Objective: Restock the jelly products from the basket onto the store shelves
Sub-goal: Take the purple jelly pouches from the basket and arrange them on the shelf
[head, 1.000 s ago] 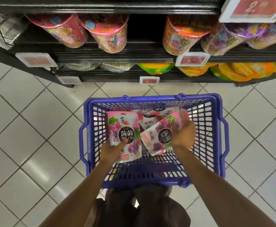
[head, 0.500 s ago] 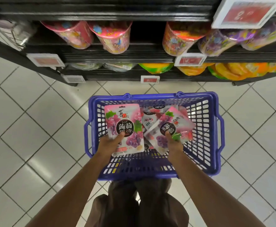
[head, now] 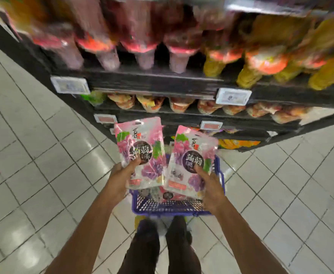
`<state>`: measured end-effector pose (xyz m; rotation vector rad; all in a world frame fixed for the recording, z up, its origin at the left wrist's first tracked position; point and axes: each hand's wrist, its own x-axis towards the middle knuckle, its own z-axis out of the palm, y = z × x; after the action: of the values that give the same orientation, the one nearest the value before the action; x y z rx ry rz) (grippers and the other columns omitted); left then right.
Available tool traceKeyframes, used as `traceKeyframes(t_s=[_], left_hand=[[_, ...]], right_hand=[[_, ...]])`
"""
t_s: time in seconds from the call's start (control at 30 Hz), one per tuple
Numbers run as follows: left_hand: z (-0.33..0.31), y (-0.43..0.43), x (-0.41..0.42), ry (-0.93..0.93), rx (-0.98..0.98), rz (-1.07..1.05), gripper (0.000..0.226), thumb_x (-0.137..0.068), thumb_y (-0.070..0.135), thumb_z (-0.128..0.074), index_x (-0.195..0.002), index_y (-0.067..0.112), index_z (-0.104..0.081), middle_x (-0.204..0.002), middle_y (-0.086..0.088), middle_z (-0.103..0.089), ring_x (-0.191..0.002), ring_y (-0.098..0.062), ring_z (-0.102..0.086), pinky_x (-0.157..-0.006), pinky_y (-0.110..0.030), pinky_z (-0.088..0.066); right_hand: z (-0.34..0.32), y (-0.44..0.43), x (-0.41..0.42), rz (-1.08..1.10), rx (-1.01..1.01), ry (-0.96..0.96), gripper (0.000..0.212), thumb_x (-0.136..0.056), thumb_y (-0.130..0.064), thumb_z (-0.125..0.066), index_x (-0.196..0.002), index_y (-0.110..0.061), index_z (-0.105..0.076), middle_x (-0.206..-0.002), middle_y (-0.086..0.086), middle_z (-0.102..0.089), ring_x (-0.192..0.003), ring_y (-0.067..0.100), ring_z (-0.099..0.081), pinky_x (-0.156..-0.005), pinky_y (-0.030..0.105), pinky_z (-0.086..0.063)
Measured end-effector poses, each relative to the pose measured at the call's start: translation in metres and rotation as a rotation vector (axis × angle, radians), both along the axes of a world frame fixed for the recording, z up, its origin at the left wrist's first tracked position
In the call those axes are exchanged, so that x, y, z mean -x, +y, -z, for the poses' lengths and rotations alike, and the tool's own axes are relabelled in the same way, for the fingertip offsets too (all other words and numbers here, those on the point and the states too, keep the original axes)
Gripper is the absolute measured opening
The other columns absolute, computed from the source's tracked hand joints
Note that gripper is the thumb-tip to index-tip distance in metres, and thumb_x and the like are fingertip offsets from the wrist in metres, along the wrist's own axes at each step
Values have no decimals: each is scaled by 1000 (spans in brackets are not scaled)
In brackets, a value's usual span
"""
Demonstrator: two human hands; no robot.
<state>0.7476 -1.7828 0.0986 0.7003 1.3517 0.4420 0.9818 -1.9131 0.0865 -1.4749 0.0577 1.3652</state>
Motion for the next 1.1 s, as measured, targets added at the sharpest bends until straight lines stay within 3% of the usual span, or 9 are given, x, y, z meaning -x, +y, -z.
traceKeyframes(t_s=[0.1,0.2,0.37,0.47,0.57,0.7,0.8,1.0,1.1], left_hand=[[-91,6,16,-61,-91,52,71,-53,58,-86,-108,17,-68,-90,7,-78,-88,-17,-71,-67,-35,-57],[-168,23,29,-78,-254,109,73,-52,47,-91,-115,16,-69,-102,-4,-77,-93,-23,-73,-74,-40,-60],[-282,57,34,-84,-522,86,69,-39,45,-92,-98,13,-76,-84,-7,-77,-70,-19,-70,-55,-29,-52],[-344,71,29,-129,-696,129,55,-43,42,-92,-95,29,-77,-86,-2,-78,-74,-15,-75,-53,-26,-56],[-396,80,25,-144,-849,177,49,-51,35,-96,-95,33,-76,-91,-1,-78,-81,-17,-76,-60,-25,-58],[-452,83,20,-189,-1003,116,37,-60,29,-87,-94,37,-75,-91,1,-78,-80,-16,-76,-57,-24,-57],[-488,81,19,-240,-1088,34,35,-58,34,-85,-91,39,-75,-87,2,-78,-73,-12,-74,-51,-19,-53],[-540,96,20,-316,-1154,-62,37,-57,39,-89,-90,29,-77,-87,-10,-77,-76,-29,-75,-55,-40,-60],[-562,108,22,-336,-1198,-73,43,-56,34,-92,-94,24,-76,-85,-5,-78,-70,-18,-75,-45,-26,-53]], right_hand=[[-92,3,8,-67,-68,-124,25,-64,-26,-86,-78,-14,-69,-56,1,-61,-45,9,-54,-43,19,-45],[-172,20,11,-113,-152,-290,37,-57,-13,-85,-75,-5,-54,-47,0,-51,-36,10,-44,-37,19,-38],[-295,53,16,-113,-320,-475,41,-71,-6,-82,-92,19,-56,-69,24,-60,-60,28,-58,-56,37,-49],[-361,68,15,-72,-407,-590,41,-66,-17,-86,-100,-4,-68,-87,21,-74,-75,40,-69,-69,46,-56],[-415,77,13,-57,-514,-715,44,-50,-33,-88,-89,-21,-73,-85,9,-77,-76,27,-74,-67,42,-60],[-466,85,6,-20,-632,-834,32,-64,-24,-87,-92,-26,-72,-87,1,-78,-80,22,-75,-70,39,-60],[-500,89,3,31,-713,-956,28,-70,-30,-85,-91,-39,-69,-86,-10,-76,-76,7,-72,-59,22,-55],[-561,106,7,55,-829,-1044,17,-79,-33,-78,-91,-34,-66,-83,-3,-73,-67,9,-70,-48,17,-51],[-587,115,11,56,-889,-1057,18,-79,-34,-75,-95,-34,-66,-87,-3,-73,-72,9,-70,-51,17,-51]])
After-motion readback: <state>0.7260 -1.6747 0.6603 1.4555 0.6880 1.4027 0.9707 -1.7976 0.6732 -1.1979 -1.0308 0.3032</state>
